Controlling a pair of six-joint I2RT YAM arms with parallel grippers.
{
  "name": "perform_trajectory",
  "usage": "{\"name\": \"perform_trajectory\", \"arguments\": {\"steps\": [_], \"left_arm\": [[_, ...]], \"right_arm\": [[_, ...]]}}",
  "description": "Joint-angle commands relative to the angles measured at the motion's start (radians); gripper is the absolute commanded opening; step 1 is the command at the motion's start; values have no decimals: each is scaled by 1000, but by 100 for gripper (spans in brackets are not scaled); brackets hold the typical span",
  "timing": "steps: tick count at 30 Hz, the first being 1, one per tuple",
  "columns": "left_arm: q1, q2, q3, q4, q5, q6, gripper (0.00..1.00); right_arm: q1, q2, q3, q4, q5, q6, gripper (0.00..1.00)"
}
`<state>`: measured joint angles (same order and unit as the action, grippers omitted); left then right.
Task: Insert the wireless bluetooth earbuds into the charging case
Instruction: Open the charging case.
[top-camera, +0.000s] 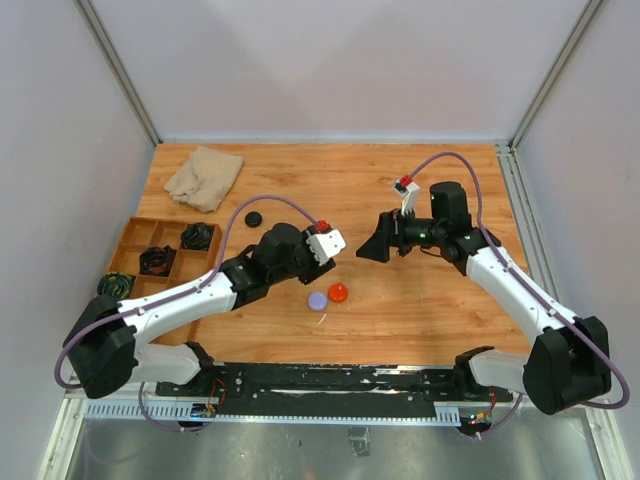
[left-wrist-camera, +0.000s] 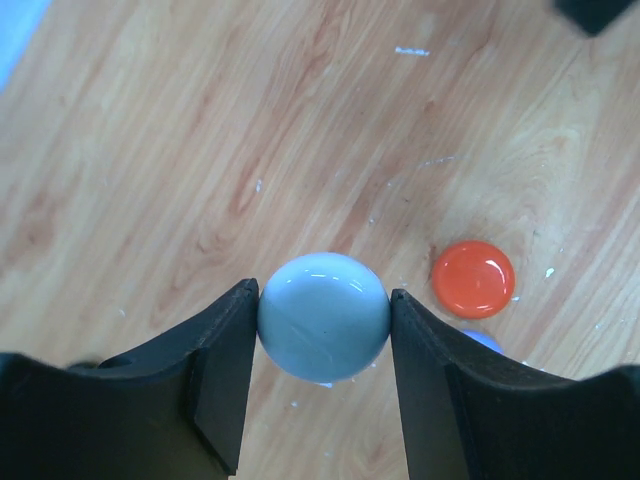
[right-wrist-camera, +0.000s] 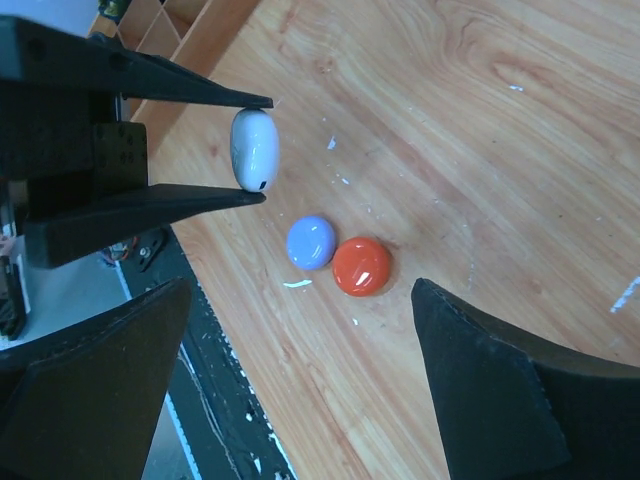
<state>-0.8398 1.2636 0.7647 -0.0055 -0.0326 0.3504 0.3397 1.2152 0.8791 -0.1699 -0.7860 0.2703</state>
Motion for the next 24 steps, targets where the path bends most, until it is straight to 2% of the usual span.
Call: {"name": "perform_trajectory", "arguments": {"steps": [1, 10, 18, 24], "left_arm": [[-40, -73, -41, 103, 44, 216, 45], [-81, -185, -121, 223, 208, 439, 46], [-105, -167, -85, 170, 225, 485, 46], [-114, -161, -74, 172, 222, 494, 47]], "right_arm": [[-9, 31, 48, 4, -97, 33, 91], [90, 99, 89, 69, -152, 59, 82], [184, 141, 137, 85, -165, 34, 76], [204, 163, 146, 85, -181, 29, 66]]}}
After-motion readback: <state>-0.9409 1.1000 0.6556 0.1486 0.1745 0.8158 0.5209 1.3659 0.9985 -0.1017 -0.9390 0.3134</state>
